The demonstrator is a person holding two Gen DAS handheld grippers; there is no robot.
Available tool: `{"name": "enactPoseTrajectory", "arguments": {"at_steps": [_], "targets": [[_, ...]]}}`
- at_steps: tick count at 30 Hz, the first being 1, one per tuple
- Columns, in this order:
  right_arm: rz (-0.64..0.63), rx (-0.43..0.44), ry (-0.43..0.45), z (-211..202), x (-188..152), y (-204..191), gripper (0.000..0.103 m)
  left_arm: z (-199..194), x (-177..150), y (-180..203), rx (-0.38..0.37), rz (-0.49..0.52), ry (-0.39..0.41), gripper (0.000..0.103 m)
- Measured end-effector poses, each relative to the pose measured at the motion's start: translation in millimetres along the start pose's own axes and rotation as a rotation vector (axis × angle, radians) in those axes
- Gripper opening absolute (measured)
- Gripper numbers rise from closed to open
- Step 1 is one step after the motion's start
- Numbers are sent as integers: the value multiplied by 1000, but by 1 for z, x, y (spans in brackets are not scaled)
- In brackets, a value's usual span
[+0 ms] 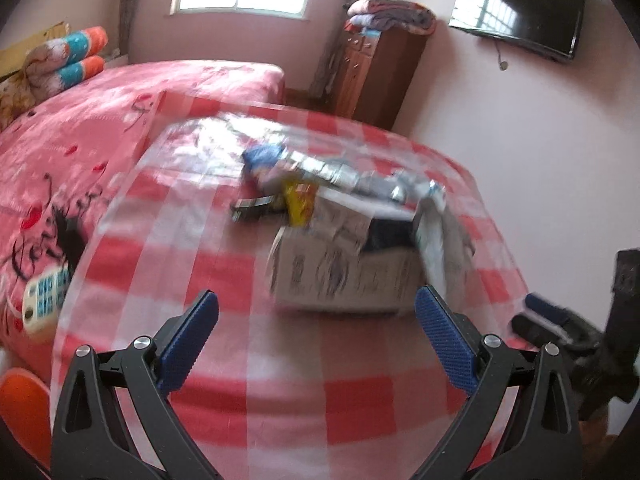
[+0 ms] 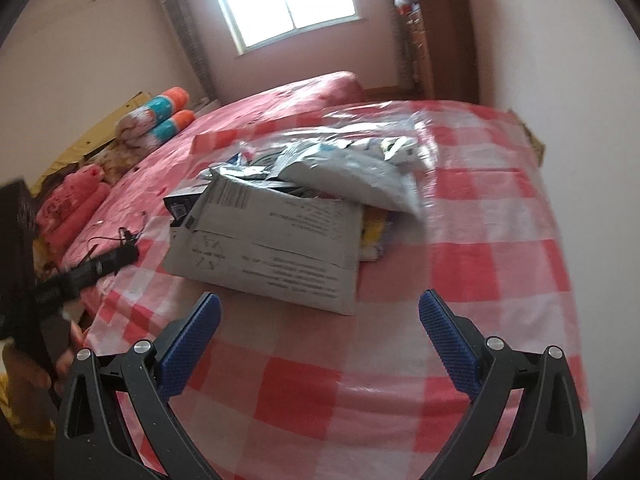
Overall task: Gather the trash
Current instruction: 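Lower the left tool into the pile and grasp the white milk carton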
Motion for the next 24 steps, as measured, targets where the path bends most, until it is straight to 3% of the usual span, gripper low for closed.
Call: {"name": "enactPoseTrajectory", "arguments": {"at_steps": [6, 9, 12, 14, 17, 20, 24], "targets": [[18, 17, 10, 15, 27, 15, 98, 21, 45, 12, -52, 10, -4, 99], [23, 17, 21, 21, 46, 24, 96, 38, 66, 17, -43, 7, -8, 99], [14, 1, 24, 29, 62, 34, 75, 54, 90, 20, -48, 26, -17, 99], [-12, -20, 10, 37, 69, 39, 75, 64, 102, 22, -69, 59, -39, 99], [-87, -54, -9, 50, 73, 47, 76, 84, 111, 36, -123, 206, -133, 99], [-168, -55, -51, 65, 72, 50, 90, 102, 111, 46, -97, 359, -191, 99], [-238, -88, -75, 80, 72, 50, 93, 131, 101, 48, -80, 478, -307, 99]]}}
Point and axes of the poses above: each gripper's, at about its wrist camera, not at the fingertips, and z roughly the way its jaws point, y to its right, x to its top, the point moved 3 cm from there along z, roughly the way its jaws point, and after that the axes turned 3 degrees about y, right-handed, at the moved point
